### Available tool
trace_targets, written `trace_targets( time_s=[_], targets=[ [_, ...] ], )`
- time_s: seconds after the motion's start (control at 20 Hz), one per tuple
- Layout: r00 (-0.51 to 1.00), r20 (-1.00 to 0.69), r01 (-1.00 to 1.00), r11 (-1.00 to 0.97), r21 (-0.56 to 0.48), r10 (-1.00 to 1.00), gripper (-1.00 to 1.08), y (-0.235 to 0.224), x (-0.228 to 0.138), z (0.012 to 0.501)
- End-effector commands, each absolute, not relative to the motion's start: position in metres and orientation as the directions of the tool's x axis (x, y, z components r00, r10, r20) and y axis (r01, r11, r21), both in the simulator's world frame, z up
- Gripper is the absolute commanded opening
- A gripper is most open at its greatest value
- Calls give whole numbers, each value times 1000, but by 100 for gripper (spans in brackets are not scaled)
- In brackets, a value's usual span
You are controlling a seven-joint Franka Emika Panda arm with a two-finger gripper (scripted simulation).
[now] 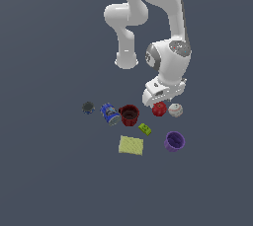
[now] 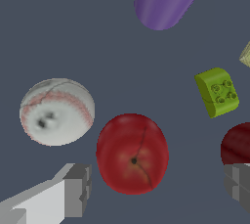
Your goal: Pick up a designated object from a clutter of objects.
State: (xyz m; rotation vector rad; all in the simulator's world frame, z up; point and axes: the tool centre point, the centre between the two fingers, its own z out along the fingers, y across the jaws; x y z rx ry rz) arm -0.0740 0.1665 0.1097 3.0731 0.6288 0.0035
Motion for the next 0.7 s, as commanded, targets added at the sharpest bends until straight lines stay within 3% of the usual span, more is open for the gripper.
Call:
trace_targets(
  time_s=[0.0, 0.65],
  targets=[
    [913, 1, 407, -913, 2, 407, 100, 172, -80, 102],
    [909, -1, 417, -909, 0, 417, 100, 175, -86, 83]
  ],
)
